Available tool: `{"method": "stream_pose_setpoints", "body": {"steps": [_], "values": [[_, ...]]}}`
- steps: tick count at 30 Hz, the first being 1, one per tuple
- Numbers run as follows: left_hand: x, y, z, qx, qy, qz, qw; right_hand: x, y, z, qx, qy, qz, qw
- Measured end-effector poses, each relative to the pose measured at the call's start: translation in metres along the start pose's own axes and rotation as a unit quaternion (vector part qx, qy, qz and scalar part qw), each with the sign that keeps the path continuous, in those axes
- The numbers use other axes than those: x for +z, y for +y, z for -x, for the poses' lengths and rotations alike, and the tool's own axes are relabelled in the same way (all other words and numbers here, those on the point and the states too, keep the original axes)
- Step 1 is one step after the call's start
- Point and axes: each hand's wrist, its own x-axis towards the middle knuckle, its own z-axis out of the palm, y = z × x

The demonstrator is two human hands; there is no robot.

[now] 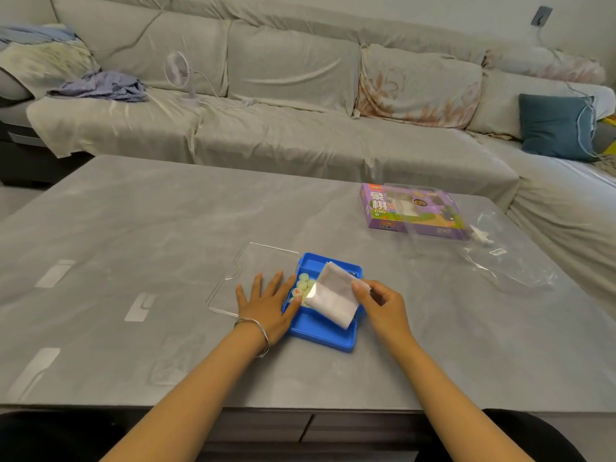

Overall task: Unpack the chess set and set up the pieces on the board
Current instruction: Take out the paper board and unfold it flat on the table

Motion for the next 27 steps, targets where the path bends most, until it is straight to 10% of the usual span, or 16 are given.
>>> {"method": "stream_pose_setpoints", "body": {"steps": [20,24,27], "values": [[-0.099,-0.289,0.016,-0.323,0.063,0.025,0.944,0.235,-0.048,-0.033,0.112,-0.163,-0.096,0.976],[-0.118,-0.304,0.018,-0.33,0.046,0.027,0.943,0.269,-0.054,-0.036,0.135,-0.164,-0.092,0.973],[-0.13,-0.267,0.017,-0.216,0.2,0.065,0.954,0.28,-0.058,-0.043,0.121,-0.127,-0.065,0.982]]}}
